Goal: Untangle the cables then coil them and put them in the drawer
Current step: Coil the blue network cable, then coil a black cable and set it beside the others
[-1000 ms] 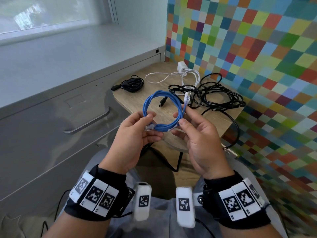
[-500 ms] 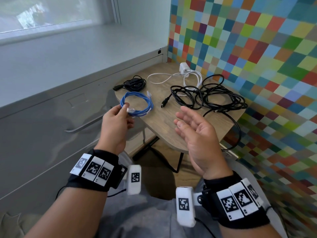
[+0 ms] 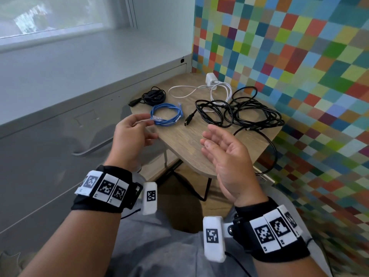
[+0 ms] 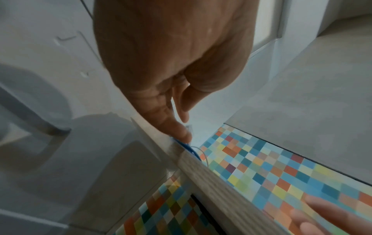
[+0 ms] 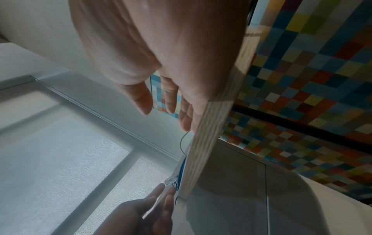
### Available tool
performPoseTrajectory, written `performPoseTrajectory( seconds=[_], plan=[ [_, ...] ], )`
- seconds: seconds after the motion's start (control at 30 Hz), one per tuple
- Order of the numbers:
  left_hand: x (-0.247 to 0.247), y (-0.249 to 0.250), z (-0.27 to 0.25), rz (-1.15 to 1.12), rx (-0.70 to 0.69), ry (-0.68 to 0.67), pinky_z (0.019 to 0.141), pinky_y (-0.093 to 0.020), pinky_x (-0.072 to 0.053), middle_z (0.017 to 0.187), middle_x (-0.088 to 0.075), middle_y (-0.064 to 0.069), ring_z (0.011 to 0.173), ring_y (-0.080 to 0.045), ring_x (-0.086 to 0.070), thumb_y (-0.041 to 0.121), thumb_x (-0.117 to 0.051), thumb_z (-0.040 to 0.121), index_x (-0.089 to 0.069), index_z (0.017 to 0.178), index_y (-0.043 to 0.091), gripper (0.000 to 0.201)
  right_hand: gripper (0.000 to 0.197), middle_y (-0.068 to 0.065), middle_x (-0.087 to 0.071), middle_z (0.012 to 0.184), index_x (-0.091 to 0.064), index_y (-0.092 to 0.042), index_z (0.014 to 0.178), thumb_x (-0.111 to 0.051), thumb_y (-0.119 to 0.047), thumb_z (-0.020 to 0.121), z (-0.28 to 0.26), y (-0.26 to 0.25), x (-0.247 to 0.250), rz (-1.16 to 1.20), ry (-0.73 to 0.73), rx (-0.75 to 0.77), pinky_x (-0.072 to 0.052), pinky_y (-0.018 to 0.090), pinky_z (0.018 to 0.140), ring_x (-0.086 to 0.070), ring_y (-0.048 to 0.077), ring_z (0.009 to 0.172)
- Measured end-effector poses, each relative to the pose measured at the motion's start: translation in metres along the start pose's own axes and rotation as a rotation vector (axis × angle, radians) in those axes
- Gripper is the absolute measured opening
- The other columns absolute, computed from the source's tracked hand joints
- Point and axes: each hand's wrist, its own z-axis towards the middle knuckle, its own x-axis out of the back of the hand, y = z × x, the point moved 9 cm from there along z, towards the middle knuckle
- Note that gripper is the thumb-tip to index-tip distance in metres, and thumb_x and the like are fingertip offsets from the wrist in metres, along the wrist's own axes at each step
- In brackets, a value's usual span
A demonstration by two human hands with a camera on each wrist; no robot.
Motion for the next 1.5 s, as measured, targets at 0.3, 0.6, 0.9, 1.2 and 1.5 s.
performPoseTrajectory(
  seconds=[0.3, 0.6, 0.9, 1.2, 1.5],
  plan=[
    [-0.075, 0.068, -0.013, 0.597, -0.513, -0.128, 0.078, -0.019, -0.047, 0.108, -0.065, 0.014, 0.083, -0.006, -0.060, 0.020, -0.067, 0.094, -0.068, 0.087, 0.041, 0.022, 0.026, 0.005, -0.073, 0.110, -0.073, -0.021, 0.113, -0.063, -0.001, 0.099, 0.001, 0.003, 0.003, 0.045, 0.048, 0.011, -0.057, 0.043, 0.101, -0.070, 0.023, 0.109],
    [-0.193, 0.039, -0.036, 1.380, -0.799, -0.690, 0.087, -0.031, -0.055, 0.141, -0.057, -0.004, 0.112, -0.022, -0.066, 0.013, -0.069, 0.087, -0.043, 0.152, 0.028, 0.072, 0.016, 0.010, -0.065, 0.088, -0.070, -0.010, 0.104, -0.059, 0.001, 0.100, 0.001, 0.003, 0.013, 0.170, 0.091, -0.020, -0.053, 0.042, 0.090, -0.061, 0.018, 0.080],
    [-0.112, 0.074, -0.029, 0.616, -0.500, -0.285, 0.067, -0.035, -0.060, 0.081, -0.073, 0.004, 0.067, -0.011, -0.068, 0.022, -0.071, 0.094, -0.077, 0.115, 0.028, 0.022, 0.015, 0.009, -0.067, 0.092, -0.067, -0.009, 0.105, -0.060, 0.003, 0.099, 0.001, 0.003, 0.013, 0.189, 0.108, -0.014, -0.056, 0.048, 0.092, -0.063, 0.019, 0.081],
    [-0.054, 0.051, -0.075, -0.280, -0.143, -0.468, 0.048, -0.023, -0.048, 0.083, -0.073, -0.008, 0.047, -0.016, -0.058, 0.013, -0.062, 0.087, -0.062, 0.106, 0.014, 0.018, 0.027, -0.004, -0.074, 0.110, -0.070, -0.025, 0.119, -0.061, -0.007, 0.102, -0.005, -0.007, 0.001, 0.114, 0.046, 0.067, -0.062, 0.040, 0.078, -0.071, 0.022, 0.093],
    [-0.028, 0.026, -0.061, 0.006, -0.164, -0.261, 0.074, -0.027, -0.056, 0.125, -0.069, -0.004, 0.097, -0.020, -0.066, 0.004, -0.072, 0.092, -0.049, 0.134, 0.032, 0.055, 0.021, 0.007, -0.074, 0.095, -0.075, -0.024, 0.098, -0.067, -0.004, 0.098, -0.011, -0.014, 0.000, -0.101, 0.072, 0.249, -0.061, 0.045, 0.085, -0.070, 0.026, 0.090]
  ],
)
